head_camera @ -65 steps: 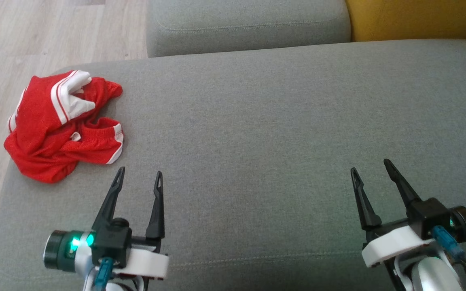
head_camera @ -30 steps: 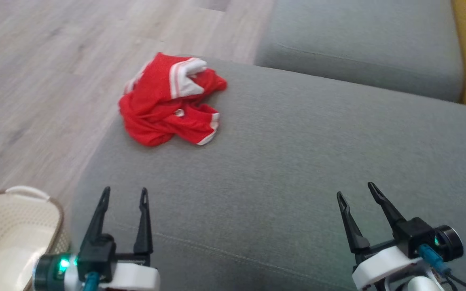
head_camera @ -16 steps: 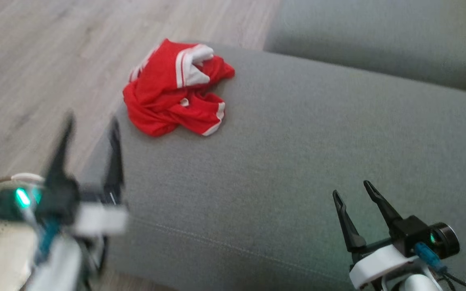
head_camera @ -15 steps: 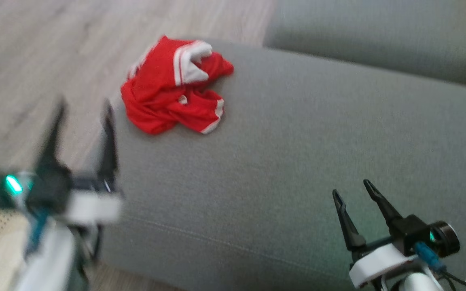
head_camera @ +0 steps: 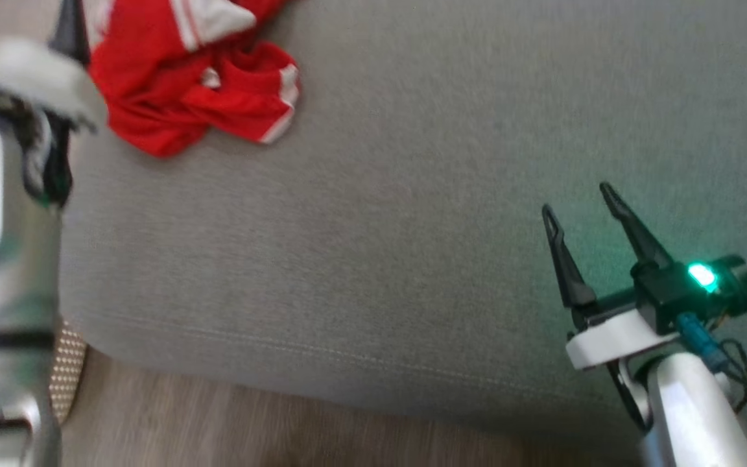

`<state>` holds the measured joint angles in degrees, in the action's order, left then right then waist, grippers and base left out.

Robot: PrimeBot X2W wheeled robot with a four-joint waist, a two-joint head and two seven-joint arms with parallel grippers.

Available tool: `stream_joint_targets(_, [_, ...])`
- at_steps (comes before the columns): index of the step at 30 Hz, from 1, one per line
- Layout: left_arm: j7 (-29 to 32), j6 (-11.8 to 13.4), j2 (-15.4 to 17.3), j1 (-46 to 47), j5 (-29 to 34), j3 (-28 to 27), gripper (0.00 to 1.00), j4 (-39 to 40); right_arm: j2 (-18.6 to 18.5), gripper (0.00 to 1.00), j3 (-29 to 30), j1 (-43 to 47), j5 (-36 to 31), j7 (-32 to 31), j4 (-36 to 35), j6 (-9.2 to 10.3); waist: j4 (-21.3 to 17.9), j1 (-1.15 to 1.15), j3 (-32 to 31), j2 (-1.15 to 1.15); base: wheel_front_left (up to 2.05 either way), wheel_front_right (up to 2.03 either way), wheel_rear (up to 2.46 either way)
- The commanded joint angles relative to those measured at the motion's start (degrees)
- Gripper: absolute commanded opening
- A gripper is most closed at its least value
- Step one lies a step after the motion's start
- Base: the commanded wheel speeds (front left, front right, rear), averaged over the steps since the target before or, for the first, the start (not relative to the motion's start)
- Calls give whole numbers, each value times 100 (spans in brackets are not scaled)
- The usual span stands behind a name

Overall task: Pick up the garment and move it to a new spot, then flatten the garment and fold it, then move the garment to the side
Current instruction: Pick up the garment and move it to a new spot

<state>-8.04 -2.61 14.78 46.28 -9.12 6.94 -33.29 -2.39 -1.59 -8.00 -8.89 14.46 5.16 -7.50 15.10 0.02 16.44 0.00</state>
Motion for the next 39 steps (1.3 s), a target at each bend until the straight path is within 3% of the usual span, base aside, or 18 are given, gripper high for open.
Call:
stream_joint_targets(1, [123,-44,260,562,-35,-151,100,-203,-50,100,-95,-239,-65,54,-250,1,-319,-2,623,0,0,0,0])
stream_joint_targets(10, [1081,-335,319,2042,-205,35,100,-2312,-151,100,51,-522,-50,54,-655,1,-581,-2,1300,0,0,0,0])
stream_joint_targets(15, [1192,-363,330,2397,-93,237,100,-2830,-195,100,77,-512,-28,54,-740,1,-581,-2,1355,0,0,0,0])
stream_joint_targets(17, [1628,-323,449,2443,-68,270,100,-3201,-214,100,8,-543,10,54,-816,1,-686,-2,1549,0,0,0,0])
stream_joint_targets(19, [1667,-283,429,2504,-52,309,100,-3336,-241,100,11,-595,37,54,-852,1,-688,-2,1604,0,0,0,0])
stream_joint_targets(20, [1562,-286,420,2524,-53,321,81,-3345,-244,100,13,-618,46,54,-861,1,-690,-2,1618,0,0,0,0])
stream_joint_targets(21, [1452,-297,396,2533,-79,316,0,-3359,-243,100,25,-635,54,54,-865,1,-685,-2,1617,0,0,0,0])
stream_joint_targets(33, [-290,-317,301,2649,-135,397,0,-3178,-113,100,-37,-639,166,54,-666,1,-702,-2,964,0,0,0,0])
stream_joint_targets(39, [-630,-410,221,2762,-196,497,0,-2713,-61,100,-106,-551,269,54,-522,1,-859,-2,389,0,0,0,0])
